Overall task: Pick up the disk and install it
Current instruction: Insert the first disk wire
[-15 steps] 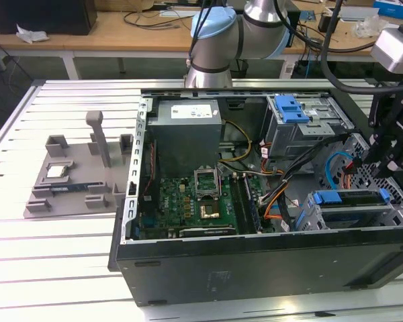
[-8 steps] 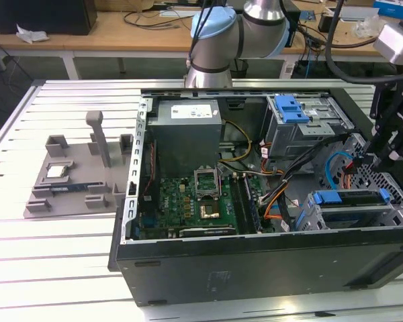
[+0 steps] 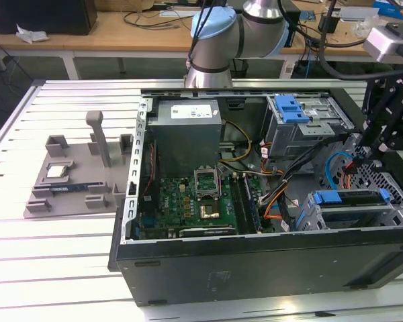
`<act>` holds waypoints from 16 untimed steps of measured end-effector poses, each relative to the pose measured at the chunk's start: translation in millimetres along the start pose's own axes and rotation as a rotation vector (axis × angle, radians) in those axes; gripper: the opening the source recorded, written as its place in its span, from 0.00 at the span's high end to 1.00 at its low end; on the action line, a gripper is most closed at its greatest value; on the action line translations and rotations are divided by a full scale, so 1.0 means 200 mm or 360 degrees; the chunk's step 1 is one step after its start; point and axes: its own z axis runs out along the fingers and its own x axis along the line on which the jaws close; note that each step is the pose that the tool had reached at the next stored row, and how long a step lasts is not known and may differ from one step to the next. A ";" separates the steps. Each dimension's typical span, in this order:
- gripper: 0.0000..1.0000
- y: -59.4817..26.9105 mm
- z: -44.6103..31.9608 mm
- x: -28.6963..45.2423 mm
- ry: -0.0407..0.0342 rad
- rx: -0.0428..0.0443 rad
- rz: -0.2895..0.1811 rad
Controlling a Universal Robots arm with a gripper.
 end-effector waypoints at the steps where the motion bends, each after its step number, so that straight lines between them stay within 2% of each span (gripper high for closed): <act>1: 0.64 -0.001 0.010 -0.007 0.0001 0.0000 0.0000; 5: 0.64 -0.005 0.066 -0.013 0.0006 -0.0001 0.0000; 7: 0.64 -0.005 0.070 -0.012 0.0017 -0.0001 0.0001; 10: 0.66 -0.005 0.070 -0.012 0.0017 -0.0001 0.0001; 13: 0.83 -0.005 0.070 -0.012 0.0017 -0.0001 0.0002; 16: 0.83 -0.006 0.070 -0.012 0.0017 -0.0001 0.0002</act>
